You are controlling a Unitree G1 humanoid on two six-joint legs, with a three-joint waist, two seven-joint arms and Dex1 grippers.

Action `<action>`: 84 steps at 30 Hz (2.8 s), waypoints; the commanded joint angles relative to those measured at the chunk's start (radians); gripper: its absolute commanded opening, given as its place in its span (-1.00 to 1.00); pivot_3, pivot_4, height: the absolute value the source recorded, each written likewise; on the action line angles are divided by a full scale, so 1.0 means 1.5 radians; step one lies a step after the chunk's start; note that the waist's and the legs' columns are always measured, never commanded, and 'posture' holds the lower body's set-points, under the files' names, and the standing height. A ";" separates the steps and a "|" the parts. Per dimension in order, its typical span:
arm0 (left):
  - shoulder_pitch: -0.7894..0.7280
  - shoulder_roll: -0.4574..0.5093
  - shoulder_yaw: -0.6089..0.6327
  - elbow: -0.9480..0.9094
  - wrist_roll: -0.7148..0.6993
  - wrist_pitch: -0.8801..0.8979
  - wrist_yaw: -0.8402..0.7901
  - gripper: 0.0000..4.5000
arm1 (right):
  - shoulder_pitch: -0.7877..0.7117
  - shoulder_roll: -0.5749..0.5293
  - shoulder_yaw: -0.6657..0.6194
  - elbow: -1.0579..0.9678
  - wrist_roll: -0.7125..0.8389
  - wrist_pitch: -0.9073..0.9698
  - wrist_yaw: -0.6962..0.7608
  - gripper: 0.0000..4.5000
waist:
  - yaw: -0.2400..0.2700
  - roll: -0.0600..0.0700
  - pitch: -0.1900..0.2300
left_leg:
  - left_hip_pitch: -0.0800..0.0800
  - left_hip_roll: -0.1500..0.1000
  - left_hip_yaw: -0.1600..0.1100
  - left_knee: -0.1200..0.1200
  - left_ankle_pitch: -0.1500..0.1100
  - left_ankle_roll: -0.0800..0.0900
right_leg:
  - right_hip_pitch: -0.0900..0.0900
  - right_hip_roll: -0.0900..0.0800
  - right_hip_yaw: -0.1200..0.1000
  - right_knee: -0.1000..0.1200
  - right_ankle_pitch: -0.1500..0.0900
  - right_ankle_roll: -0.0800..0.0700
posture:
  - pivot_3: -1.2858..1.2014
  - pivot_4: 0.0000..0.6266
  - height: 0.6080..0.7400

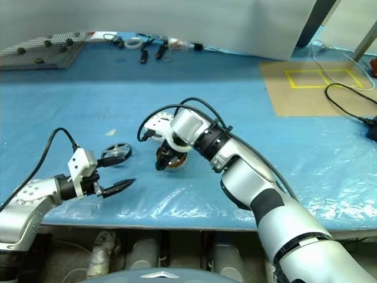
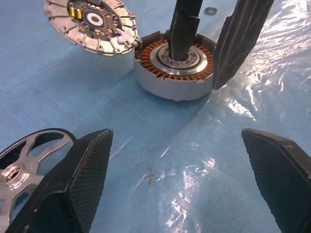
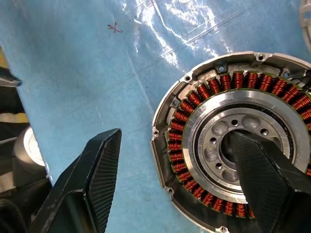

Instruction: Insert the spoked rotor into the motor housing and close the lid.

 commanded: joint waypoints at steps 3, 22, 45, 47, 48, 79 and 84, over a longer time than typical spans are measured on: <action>-0.021 0.000 0.003 0.007 -0.002 -0.009 0.001 1.00 | -0.055 -0.024 -0.020 -0.063 0.061 0.067 0.013 0.64 | -0.001 -0.001 0.000 | -0.009 0.000 0.000 0.001 0.000 -0.001 | -0.008 0.000 0.000 0.000 0.004 0.005 | 0.03 -0.52 1.00; -0.028 -0.002 -0.020 0.016 0.015 -0.028 -0.005 1.00 | 0.023 -0.217 0.110 -0.300 0.051 -0.284 0.073 0.64 | 0.004 -0.002 0.000 | -0.014 0.003 -0.008 0.009 -0.003 -0.006 | -0.007 0.006 -0.002 0.001 0.005 0.007 | 0.03 -0.52 1.00; 0.003 -0.010 -0.021 -0.007 0.022 -0.047 0.005 1.00 | 0.098 -0.212 0.121 -0.211 -0.155 -0.614 0.188 0.64 | -0.008 -0.002 0.000 | -0.014 0.006 -0.007 0.017 -0.003 -0.004 | -0.008 0.006 -0.001 0.010 0.003 0.000 | 0.03 -0.52 1.00; 0.015 -0.014 -0.014 -0.017 0.023 -0.053 0.014 1.00 | 0.099 -0.203 0.114 -0.203 -0.162 -0.619 0.187 0.64 | -0.009 -0.002 0.000 | -0.013 0.007 -0.007 0.018 -0.003 -0.004 | -0.008 0.007 -0.002 0.011 0.002 -0.002 | 0.03 -0.52 1.00; 0.023 -0.015 -0.008 -0.023 0.022 -0.056 0.019 1.00 | 0.097 -0.199 0.110 -0.200 -0.164 -0.618 0.188 0.64 | -0.009 -0.002 0.000 | -0.013 0.007 -0.007 0.018 -0.003 -0.003 | -0.008 0.007 -0.002 0.011 0.001 -0.003 | 0.03 -0.52 1.00; 0.144 -0.084 0.020 -0.134 0.009 -0.065 0.113 1.00 | 0.112 -0.166 0.075 -0.116 -0.240 -0.705 0.205 0.64 | -0.008 -0.002 0.000 | -0.012 0.009 -0.006 0.020 -0.005 -0.001 | -0.007 0.008 -0.002 0.012 0.001 -0.003 | 0.03 -0.52 1.00; 0.131 -0.087 0.013 -0.121 0.013 -0.065 0.115 1.00 | 0.119 -0.156 0.078 -0.100 -0.248 -0.710 0.206 0.57 | -0.008 -0.002 0.000 | -0.011 0.009 -0.006 0.021 -0.005 -0.001 | -0.006 0.008 -0.002 0.012 0.001 -0.003 | 0.03 -0.52 1.00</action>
